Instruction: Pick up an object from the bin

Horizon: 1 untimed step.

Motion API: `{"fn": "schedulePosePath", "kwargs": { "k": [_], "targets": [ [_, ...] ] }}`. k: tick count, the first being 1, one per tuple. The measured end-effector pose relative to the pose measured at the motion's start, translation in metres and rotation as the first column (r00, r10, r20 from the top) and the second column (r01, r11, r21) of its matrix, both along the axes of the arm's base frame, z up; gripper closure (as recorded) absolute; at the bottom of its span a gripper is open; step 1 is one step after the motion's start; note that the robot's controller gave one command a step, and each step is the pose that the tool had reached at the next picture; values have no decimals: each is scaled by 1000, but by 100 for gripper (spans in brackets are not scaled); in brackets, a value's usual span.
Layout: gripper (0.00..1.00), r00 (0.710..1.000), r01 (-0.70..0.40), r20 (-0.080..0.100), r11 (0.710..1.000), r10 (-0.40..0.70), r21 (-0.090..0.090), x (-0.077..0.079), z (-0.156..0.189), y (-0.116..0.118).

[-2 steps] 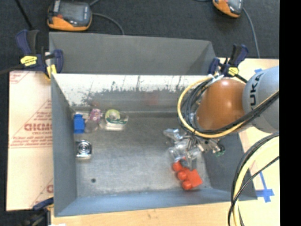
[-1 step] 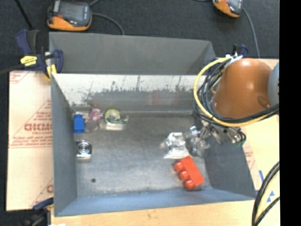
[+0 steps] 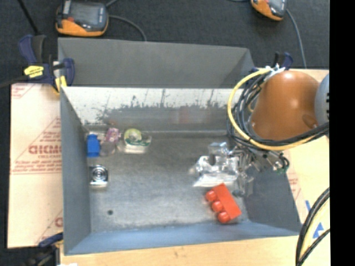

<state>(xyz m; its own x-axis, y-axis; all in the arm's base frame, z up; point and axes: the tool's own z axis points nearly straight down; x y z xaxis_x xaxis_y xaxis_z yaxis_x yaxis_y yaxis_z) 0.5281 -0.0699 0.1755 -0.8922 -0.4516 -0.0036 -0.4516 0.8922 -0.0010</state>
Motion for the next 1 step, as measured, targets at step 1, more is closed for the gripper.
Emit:
{"fn": "schedulePosePath", "kwargs": {
  "k": [1],
  "targets": [
    [0,923,-384,-7,923,384,2,-46,-74,-4]
  ]
}}
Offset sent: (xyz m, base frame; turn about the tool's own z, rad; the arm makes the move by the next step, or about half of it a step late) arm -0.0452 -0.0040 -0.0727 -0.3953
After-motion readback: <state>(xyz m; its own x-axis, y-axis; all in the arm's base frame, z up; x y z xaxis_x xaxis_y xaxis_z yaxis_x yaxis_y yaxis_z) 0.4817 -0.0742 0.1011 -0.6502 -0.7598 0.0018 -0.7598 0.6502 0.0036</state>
